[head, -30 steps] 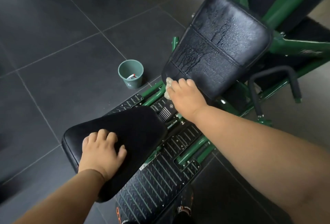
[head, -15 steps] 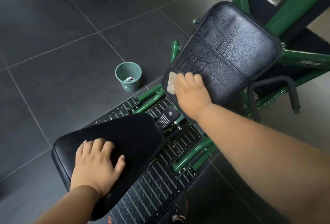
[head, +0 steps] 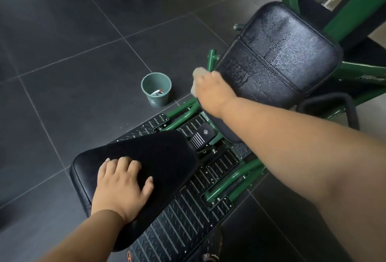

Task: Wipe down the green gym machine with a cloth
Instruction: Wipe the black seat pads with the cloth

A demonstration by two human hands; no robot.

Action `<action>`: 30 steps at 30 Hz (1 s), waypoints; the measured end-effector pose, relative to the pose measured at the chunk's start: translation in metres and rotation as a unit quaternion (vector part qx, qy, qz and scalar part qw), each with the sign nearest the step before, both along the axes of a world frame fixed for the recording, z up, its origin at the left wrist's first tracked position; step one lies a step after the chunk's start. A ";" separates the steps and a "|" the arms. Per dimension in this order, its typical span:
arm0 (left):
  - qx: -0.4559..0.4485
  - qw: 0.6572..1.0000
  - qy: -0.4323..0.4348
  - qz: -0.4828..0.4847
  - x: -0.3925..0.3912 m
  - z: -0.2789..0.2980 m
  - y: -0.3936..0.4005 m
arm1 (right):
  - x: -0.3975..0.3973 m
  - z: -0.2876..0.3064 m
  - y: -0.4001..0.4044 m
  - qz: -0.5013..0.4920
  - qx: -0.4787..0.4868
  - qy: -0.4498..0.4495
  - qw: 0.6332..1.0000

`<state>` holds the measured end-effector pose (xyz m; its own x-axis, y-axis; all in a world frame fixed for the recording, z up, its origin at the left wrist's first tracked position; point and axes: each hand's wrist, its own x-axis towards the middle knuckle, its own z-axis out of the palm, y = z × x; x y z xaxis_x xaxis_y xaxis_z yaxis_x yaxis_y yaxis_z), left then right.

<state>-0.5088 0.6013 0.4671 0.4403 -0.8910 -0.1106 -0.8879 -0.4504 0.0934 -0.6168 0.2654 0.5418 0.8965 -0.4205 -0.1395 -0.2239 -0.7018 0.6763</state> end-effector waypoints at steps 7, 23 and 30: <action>-0.013 1.000 0.005 0.000 -0.002 0.000 0.000 | -0.009 0.037 -0.008 -0.033 0.000 0.023 0.999; -0.020 1.000 -0.001 -0.003 -0.001 0.000 0.000 | -0.033 0.069 0.006 -0.027 0.007 -0.005 1.000; -0.019 1.000 -0.006 -0.001 -0.001 -0.003 0.000 | -0.018 0.111 -0.049 -0.106 -0.041 -0.125 0.986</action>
